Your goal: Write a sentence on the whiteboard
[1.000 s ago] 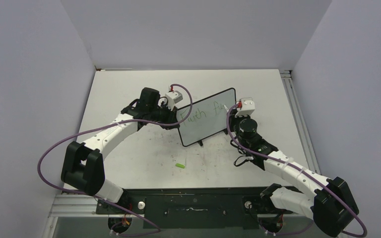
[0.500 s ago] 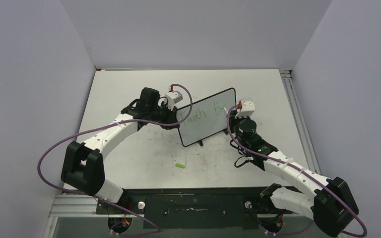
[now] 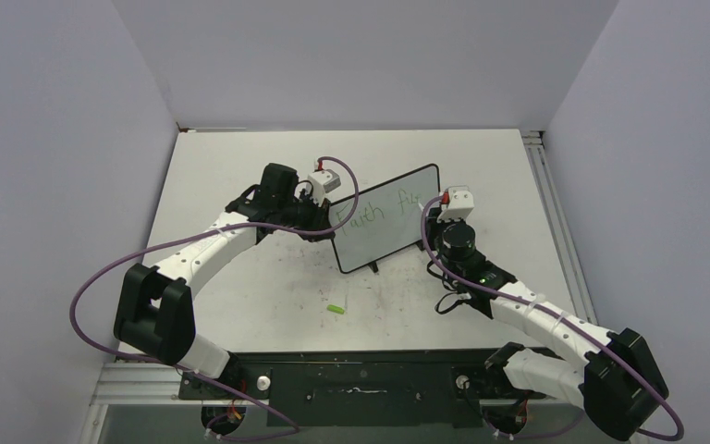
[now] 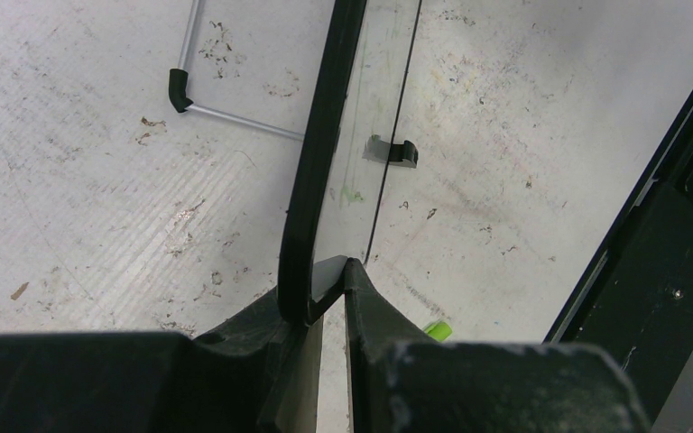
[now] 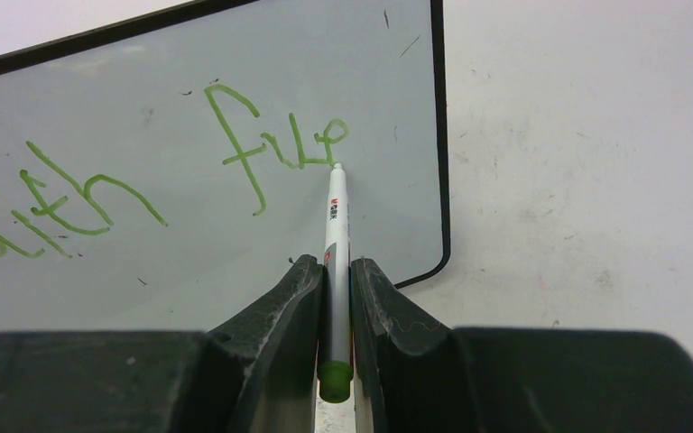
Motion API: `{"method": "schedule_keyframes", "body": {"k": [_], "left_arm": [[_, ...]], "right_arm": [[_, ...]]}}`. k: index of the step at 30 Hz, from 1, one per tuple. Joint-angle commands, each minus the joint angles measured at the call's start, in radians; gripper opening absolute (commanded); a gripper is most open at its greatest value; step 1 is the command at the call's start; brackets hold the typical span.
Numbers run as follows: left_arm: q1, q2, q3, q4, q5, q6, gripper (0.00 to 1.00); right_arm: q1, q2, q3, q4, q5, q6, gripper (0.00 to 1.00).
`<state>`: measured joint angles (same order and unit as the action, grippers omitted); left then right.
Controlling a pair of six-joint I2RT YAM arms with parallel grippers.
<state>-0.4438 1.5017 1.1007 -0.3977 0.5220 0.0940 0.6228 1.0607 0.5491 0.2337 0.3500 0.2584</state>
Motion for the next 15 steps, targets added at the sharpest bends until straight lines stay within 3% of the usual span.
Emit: {"method": "schedule_keyframes", "body": {"k": [1,15], "left_arm": [[-0.001,-0.017,0.024,-0.021,-0.075,0.069,0.0],[-0.001,-0.017,0.024,-0.021,-0.075,0.069,0.0]], "right_arm": [[0.005,0.015,0.008,0.027,0.04,0.013,0.05],[0.005,0.008,0.012,0.05,0.066,0.0,0.05]]}}
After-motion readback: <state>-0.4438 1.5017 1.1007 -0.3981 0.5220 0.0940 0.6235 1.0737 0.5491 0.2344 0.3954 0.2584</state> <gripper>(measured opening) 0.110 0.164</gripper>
